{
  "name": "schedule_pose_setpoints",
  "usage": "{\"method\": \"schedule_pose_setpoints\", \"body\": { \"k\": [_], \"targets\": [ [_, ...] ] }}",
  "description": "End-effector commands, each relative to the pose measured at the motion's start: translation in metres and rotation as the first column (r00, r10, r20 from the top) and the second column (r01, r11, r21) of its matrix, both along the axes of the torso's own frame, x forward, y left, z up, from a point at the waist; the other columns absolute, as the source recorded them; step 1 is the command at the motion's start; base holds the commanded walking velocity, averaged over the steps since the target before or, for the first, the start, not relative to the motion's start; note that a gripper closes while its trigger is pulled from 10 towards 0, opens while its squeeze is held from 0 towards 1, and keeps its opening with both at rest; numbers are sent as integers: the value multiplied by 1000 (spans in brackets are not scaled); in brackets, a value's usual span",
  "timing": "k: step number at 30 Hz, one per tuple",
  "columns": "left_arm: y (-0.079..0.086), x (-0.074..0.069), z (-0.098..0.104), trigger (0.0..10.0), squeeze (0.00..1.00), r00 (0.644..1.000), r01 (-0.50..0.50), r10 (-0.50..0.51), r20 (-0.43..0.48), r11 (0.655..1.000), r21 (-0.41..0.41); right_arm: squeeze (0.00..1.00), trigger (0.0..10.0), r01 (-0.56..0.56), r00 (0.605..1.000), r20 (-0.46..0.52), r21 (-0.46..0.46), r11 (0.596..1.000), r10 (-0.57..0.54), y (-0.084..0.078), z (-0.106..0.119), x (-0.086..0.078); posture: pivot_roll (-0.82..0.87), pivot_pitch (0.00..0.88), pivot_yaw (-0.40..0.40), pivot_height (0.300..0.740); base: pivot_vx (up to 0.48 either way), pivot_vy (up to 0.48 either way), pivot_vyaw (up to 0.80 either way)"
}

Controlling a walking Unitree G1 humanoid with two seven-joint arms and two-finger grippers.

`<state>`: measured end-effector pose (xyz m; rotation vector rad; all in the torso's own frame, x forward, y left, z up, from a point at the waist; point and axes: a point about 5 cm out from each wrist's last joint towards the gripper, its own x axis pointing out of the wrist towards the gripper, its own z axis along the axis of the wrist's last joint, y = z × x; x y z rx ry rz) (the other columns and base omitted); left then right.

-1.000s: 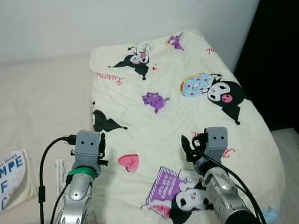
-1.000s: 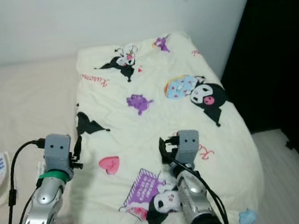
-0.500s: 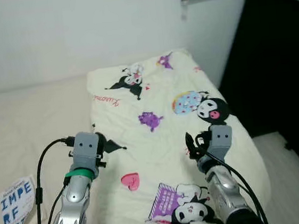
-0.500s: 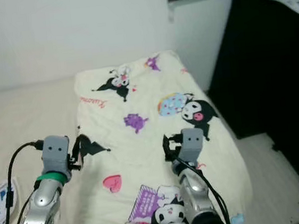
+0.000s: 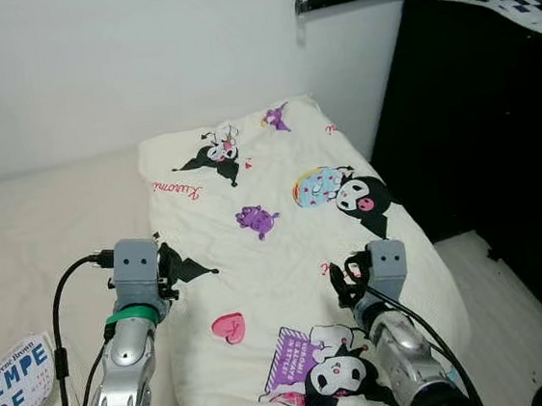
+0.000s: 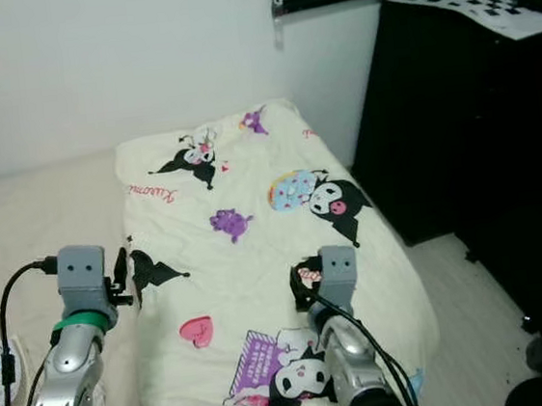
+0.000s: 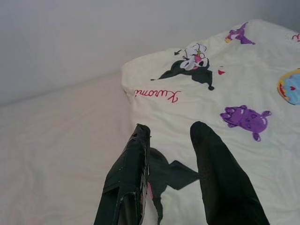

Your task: Clean up the room

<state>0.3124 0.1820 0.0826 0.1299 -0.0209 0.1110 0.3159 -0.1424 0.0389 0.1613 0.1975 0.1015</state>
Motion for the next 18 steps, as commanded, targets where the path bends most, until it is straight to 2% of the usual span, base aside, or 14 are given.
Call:
{"method": "schedule_pose_setpoints", "body": {
  "k": [1,6,8,15,16,18],
  "targets": [
    [1,-3,-5,10000,0,1000,-11,11,-26,1000,-5,0,10000,-37,999,-17,-4,999,37,6,-4,-2,54,0,72,740,0,0,0],
    [-1,-5,-7,10000,0,999,-21,21,-31,1000,3,0,10000,-64,997,-44,-15,998,64,9,-6,-2,58,0,67,740,0,0,0],
    [-1,-5,-8,10000,0,999,-38,38,-38,999,-2,0,10000,-68,997,-37,-16,998,67,10,-5,-2,56,0,66,740,0,-401,0],
    [-2,-5,-9,10000,0,998,-56,55,-39,998,-30,0,10000,-59,998,-39,-32,998,57,9,-5,-2,52,0,59,740,0,-465,800],
    [-2,-5,-10,10000,0,997,-60,58,-43,997,-50,0,10000,-36,998,-43,-11,999,36,7,-6,-2,52,0,59,740,0,0,0],
    [-2,-5,-10,10000,0,998,-39,37,-47,999,-34,0,10000,-24,999,-43,-11,1000,23,5,-6,-2,49,0,59,740,0,0,0]
  ]
}}
